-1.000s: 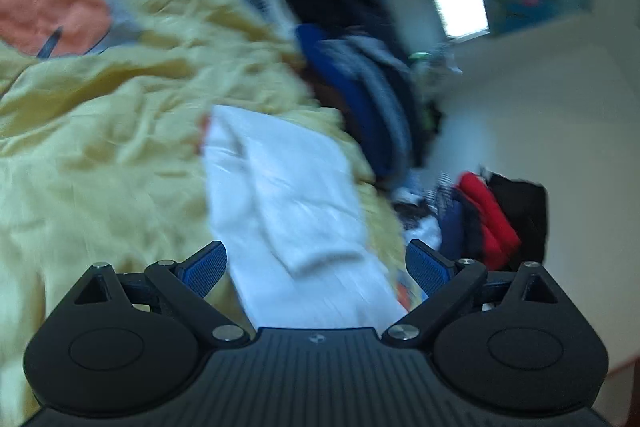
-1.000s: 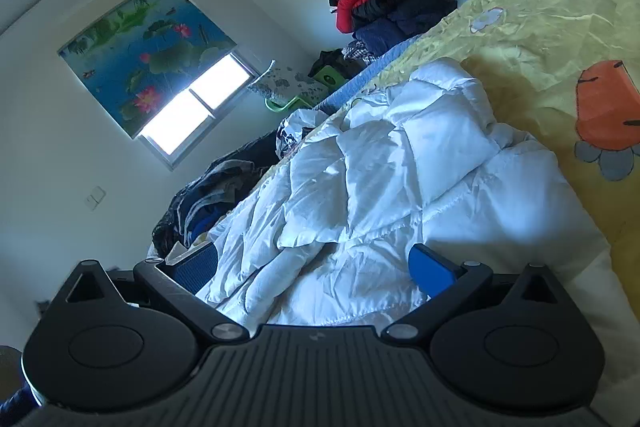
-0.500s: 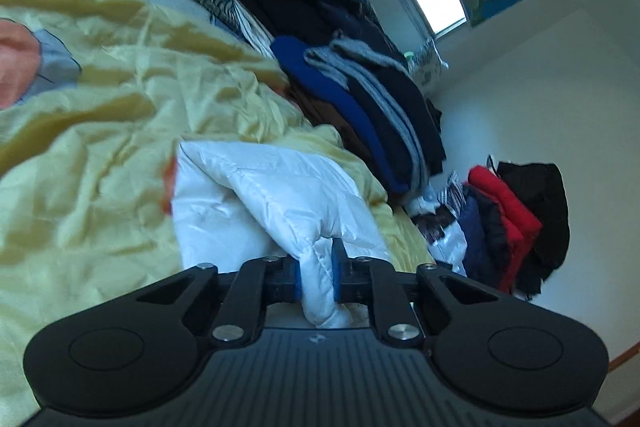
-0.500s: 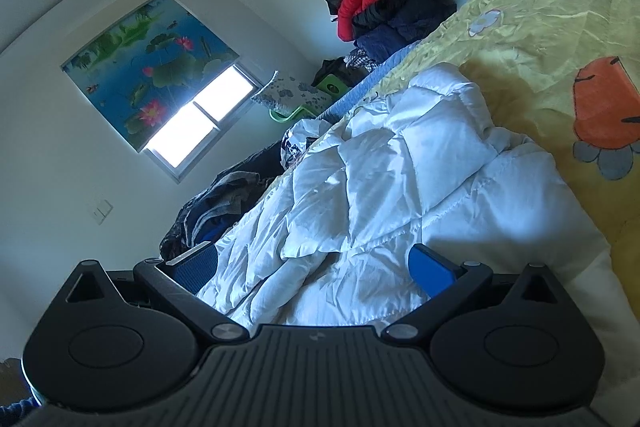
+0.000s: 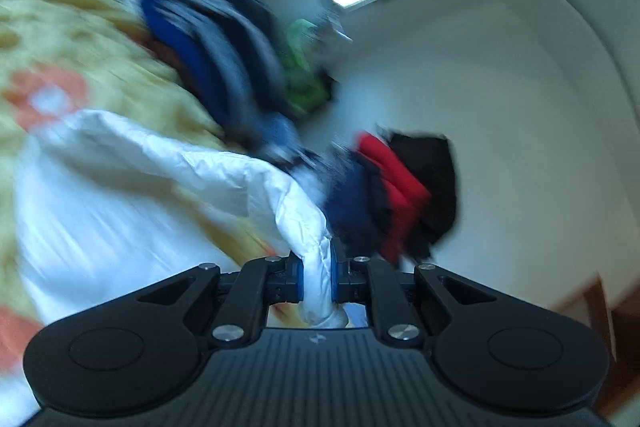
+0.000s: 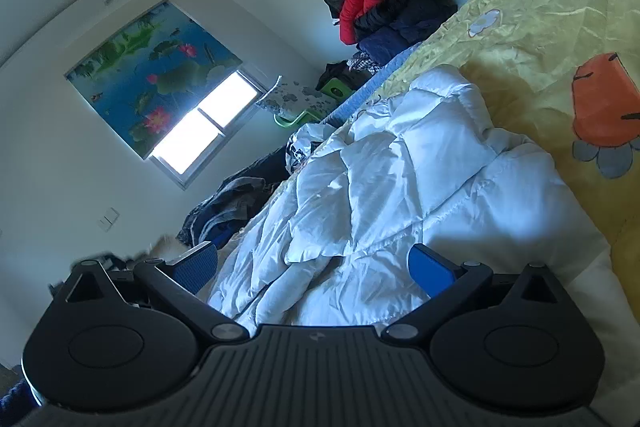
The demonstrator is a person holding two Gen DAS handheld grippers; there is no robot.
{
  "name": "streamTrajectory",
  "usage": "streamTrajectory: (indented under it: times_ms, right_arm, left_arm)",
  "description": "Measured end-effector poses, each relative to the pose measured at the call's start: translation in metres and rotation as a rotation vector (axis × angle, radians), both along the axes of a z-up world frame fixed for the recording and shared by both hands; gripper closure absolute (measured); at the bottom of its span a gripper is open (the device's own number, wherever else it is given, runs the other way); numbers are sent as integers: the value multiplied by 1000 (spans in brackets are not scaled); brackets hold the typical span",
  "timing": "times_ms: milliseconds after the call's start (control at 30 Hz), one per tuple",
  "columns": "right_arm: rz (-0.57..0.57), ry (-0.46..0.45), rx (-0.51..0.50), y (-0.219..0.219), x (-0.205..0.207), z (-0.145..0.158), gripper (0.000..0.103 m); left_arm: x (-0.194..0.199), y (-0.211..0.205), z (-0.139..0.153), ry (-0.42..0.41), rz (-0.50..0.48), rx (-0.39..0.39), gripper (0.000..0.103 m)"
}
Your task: Fold small clothes
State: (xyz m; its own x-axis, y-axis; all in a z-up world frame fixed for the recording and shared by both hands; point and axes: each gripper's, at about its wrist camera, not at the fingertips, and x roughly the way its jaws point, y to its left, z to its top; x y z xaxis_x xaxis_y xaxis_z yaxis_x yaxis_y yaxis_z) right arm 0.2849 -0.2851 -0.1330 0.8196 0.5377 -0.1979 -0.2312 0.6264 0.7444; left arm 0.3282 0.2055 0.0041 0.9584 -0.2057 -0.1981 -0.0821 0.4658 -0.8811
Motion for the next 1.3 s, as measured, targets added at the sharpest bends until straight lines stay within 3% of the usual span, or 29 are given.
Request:
streamTrajectory:
  times_ms: [200,267,367,500,633,767,800,867,967,1033,1100,1167,1300]
  right_arm:
    - [6,-6,28,-2,0,-2,0]
    - [8,-7,32,-2,1,-2,0]
    - [13,-8,41,-2,0,-3,0]
    - [18,-12,64,-4,1,-4,0]
    - [30,-5,81,-7,2,-4,0]
    - [48,131,-42,6,10,18,1]
    - [62,140,2,7,10,23,0]
    - [153,153,185,9,17,29,0]
    - [249,277,439,21,41,27,1]
    - [271,352,473,34,57,28,1]
    - [259,342,441,45,67,35,1]
    - [281,355,449,56,76,36,5]
    - [272,394,371,76,90,38,36]
  left_arm:
    - [-3,-120,-13,-22,-228,-64,91]
    - [-5,-150,-32,15,-290,-93,91]
    - [-9,-173,-78,132,-308,-235,91]
    - [-18,-185,-121,230,-267,-399,92]
    - [-21,-181,-127,245,-251,-427,92]
    - [-29,-172,-127,229,-258,-457,92]
    - [-29,-173,-126,225,-264,-467,92]
    - [-28,-173,-124,207,-284,-483,92]
    - [-33,-172,-120,188,-303,-494,92]
    - [-34,-171,-118,177,-314,-498,92]
    - [-38,-170,-119,180,-317,-501,92]
    - [-31,-170,-120,174,-341,-499,92]
    - [-33,-170,-115,153,-373,-475,92]
